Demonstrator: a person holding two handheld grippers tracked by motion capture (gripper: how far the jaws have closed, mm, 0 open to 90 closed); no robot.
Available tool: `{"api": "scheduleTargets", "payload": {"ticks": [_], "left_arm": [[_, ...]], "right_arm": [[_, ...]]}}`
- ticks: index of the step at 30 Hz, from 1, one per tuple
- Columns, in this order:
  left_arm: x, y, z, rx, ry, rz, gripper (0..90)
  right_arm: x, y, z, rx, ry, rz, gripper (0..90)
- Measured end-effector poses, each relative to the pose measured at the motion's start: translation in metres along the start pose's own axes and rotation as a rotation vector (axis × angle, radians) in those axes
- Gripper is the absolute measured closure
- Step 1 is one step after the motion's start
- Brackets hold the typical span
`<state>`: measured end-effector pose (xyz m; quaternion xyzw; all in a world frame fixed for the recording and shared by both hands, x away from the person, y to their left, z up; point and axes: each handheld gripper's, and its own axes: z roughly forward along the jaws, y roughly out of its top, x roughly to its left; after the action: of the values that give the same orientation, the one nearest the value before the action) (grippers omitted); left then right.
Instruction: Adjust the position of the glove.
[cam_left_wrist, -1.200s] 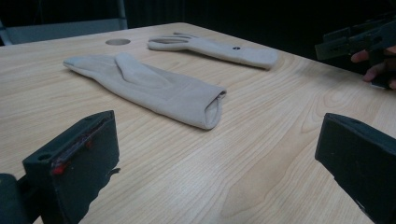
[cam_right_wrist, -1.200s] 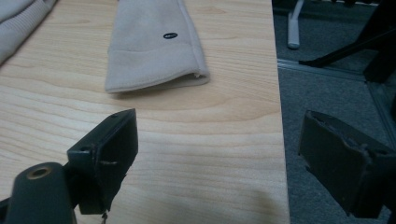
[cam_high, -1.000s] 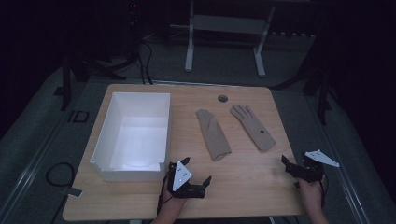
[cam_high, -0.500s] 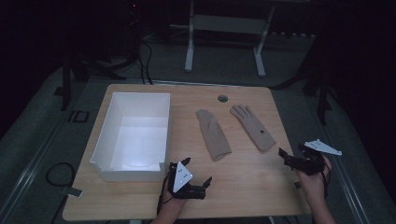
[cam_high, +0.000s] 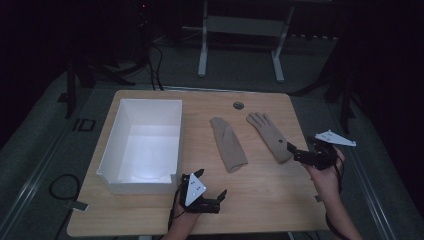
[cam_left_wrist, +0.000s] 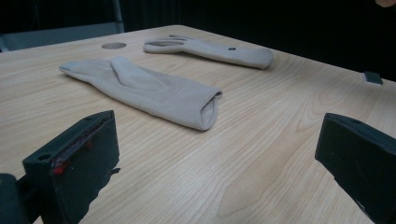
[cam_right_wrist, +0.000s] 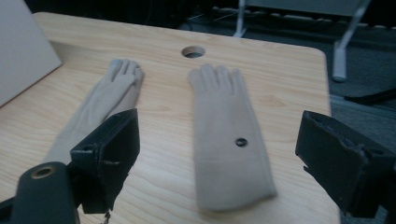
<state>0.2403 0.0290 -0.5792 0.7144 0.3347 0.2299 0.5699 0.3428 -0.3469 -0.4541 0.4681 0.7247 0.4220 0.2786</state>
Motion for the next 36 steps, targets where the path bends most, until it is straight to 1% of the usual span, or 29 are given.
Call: {"api": "scheduleTargets", "payload": {"ticks": [2,3,4,12,15,17,18,20,21,23,24,29,33,34,36], "left_arm": [[0.0,0.0,0.0,-0.001,-0.002,0.0,0.1],[0.0,0.0,0.0,-0.002,-0.002,-0.002,0.1],[0.0,0.0,0.0,-0.002,-0.002,-0.003,0.1],[0.0,0.0,0.0,-0.002,-0.002,0.002,0.1],[0.0,0.0,0.0,-0.002,-0.006,0.003,0.1],[-0.001,0.0,0.0,-0.002,-0.007,0.006,0.1],[0.0,0.0,0.0,-0.002,-0.007,0.004,0.1],[0.0,0.0,0.0,-0.004,-0.008,-0.001,0.1],[0.0,0.0,0.0,-0.004,-0.008,-0.001,0.1],[0.0,0.0,0.0,-0.004,-0.008,0.003,0.1],[0.0,0.0,0.0,-0.003,-0.008,0.005,0.1],[0.0,0.0,0.0,-0.005,-0.009,0.004,0.1],[-0.001,0.0,0.0,-0.006,-0.009,0.008,0.1],[-0.001,0.0,0.0,-0.006,-0.009,0.008,0.1],[-0.001,0.0,0.0,-0.006,-0.011,0.01,0.1]], "right_arm": [[0.003,0.005,0.004,0.001,0.018,0.005,14.4],[0.004,0.007,0.006,-0.007,0.015,0.008,14.7],[0.006,0.01,0.008,-0.005,0.025,0.008,14.7],[0.025,0.023,0.025,0.01,0.062,-0.029,15.8],[0.033,0.027,0.033,0.014,0.092,-0.038,17.0],[0.036,0.028,0.035,0.015,0.101,-0.042,17.0],[0.042,0.029,0.04,0.017,0.114,-0.051,17.5],[0.048,0.031,0.045,0.017,0.122,-0.055,17.5],[0.05,0.031,0.047,0.02,0.134,-0.055,17.6],[0.055,0.033,0.052,0.019,0.138,-0.063,18.5],[0.057,0.033,0.056,0.027,0.148,-0.066,18.7],[0.069,0.032,0.07,0.039,0.162,-0.088,20.7],[0.076,0.031,0.083,0.053,0.174,-0.092,21.6],[0.076,0.031,0.083,0.053,0.174,-0.092,21.6],[0.081,0.028,0.092,0.063,0.176,-0.094,22.3]]}}
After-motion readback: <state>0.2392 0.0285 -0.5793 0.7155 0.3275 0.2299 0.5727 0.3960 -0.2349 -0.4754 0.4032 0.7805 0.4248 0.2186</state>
